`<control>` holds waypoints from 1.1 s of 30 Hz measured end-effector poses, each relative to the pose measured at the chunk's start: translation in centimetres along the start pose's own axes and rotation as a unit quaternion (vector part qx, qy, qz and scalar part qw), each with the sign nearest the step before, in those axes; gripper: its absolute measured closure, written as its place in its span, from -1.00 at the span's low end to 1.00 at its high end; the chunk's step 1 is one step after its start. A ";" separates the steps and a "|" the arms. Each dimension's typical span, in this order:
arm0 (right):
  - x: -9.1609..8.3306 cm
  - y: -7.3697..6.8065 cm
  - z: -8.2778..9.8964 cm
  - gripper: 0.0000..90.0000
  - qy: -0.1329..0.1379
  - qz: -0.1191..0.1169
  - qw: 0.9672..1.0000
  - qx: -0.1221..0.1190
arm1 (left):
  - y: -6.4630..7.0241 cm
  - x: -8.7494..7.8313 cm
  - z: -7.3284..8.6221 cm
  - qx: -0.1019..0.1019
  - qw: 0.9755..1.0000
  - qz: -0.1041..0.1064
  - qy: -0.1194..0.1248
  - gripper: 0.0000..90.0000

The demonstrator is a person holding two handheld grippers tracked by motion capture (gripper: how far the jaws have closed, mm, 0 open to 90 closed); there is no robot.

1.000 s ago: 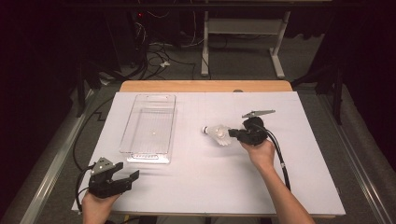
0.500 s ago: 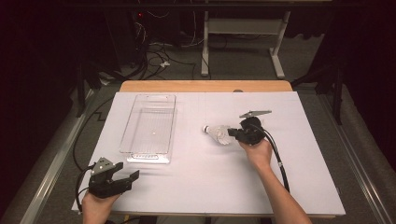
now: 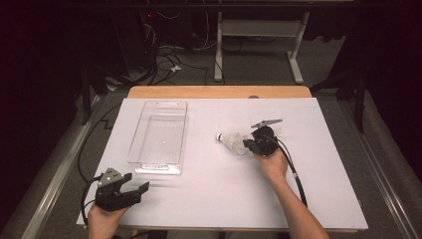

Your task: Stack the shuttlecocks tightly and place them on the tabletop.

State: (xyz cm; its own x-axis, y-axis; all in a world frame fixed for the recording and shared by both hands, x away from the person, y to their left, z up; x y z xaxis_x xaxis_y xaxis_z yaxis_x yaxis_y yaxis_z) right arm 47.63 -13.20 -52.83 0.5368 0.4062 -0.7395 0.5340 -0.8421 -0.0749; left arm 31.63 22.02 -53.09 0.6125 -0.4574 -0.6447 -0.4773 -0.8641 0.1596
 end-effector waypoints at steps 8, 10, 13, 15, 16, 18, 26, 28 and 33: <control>0.5 -0.4 -0.5 0.97 -0.004 0.007 1.000 0.000 | 0.0 0.0 0.0 0.001 1.000 0.001 0.000 -0.39; 0.6 -0.5 -0.7 0.97 -0.004 0.007 1.000 0.000 | 0.0 0.0 0.0 0.001 1.000 0.000 0.000 -0.39; 0.7 -0.5 -1.1 0.96 -0.003 0.007 1.000 0.000 | 0.0 0.0 0.0 0.001 1.000 0.001 0.000 -0.39; 0.8 -0.5 -1.2 0.96 -0.004 0.007 1.000 -0.001 | 0.0 0.0 0.0 0.001 1.000 0.001 0.000 -0.39; 0.8 -0.5 -1.3 0.96 -0.003 0.008 1.000 -0.001 | 0.0 0.0 0.0 0.001 1.000 0.002 0.000 -0.39; 0.9 -0.4 -1.3 0.95 -0.002 0.008 1.000 0.002 | 0.0 0.0 0.0 0.000 1.000 0.002 0.000 -0.39; 1.0 -0.2 -1.4 0.90 -0.003 0.011 1.000 0.009 | 0.1 -0.1 0.0 0.003 1.000 0.003 0.001 -0.39; 1.1 -0.1 -1.4 0.88 -0.001 0.012 1.000 0.011 | 0.1 0.0 0.0 0.003 1.000 0.003 0.001 -0.39; 1.3 0.0 -1.4 0.84 -0.005 0.013 1.000 0.014 | 0.0 0.0 0.0 0.002 1.000 0.003 0.001 -0.39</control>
State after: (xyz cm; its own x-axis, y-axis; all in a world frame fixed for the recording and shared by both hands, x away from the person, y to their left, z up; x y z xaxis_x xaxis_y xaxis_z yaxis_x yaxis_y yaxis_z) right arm 49.26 -12.15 -52.86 0.5438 0.3803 -0.7481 0.5007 -0.8624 -0.0745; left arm 31.61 21.99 -53.02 0.6111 -0.4626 -0.6423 -0.4835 -0.8606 0.1599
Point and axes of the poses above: each handheld gripper's, and its own axes: x roughly forward along the jaws, z roughly out of its underside, y roughly to its right, the point moved 10 cm from there along x, roughly forward along the jaws, and after that the axes turned 1 degree about z, right-handed, at the moved point
